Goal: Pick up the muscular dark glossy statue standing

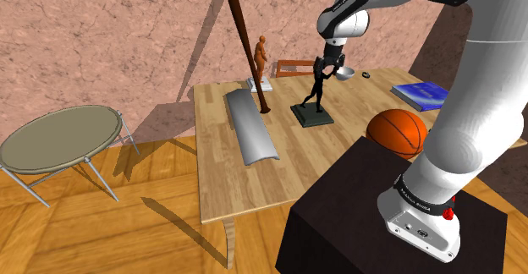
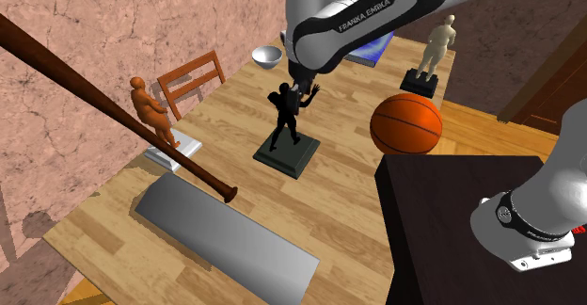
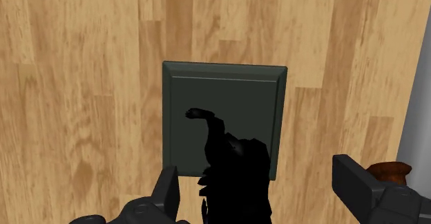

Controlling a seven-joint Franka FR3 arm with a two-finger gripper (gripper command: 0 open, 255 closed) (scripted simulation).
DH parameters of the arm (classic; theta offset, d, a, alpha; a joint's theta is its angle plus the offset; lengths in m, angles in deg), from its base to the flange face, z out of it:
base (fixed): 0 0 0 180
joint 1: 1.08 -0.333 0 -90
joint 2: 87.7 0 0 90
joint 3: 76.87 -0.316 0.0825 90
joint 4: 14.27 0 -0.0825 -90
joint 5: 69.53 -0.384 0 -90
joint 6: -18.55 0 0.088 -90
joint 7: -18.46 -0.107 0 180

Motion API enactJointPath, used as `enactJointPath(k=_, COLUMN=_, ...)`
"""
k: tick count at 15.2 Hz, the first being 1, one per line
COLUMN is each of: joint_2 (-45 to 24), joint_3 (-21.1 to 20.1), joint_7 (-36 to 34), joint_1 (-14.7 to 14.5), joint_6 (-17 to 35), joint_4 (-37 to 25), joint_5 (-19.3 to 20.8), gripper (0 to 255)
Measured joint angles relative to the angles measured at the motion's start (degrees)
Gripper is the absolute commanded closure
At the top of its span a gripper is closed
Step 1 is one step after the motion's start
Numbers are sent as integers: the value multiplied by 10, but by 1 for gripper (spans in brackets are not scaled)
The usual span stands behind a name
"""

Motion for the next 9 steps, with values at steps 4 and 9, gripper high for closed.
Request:
enactJointPath(k=4, joint_2=-3, joint_3=-1, joint_7=0, joint_1=0, joint_6=5, joint_4=3, joint_5=-1, gripper=255)
enactJointPath(k=9, joint_2=-3, joint_3=-1, joint_7=0, joint_1=0, joint_6=6, joint_4=2, joint_5=-1, gripper=255)
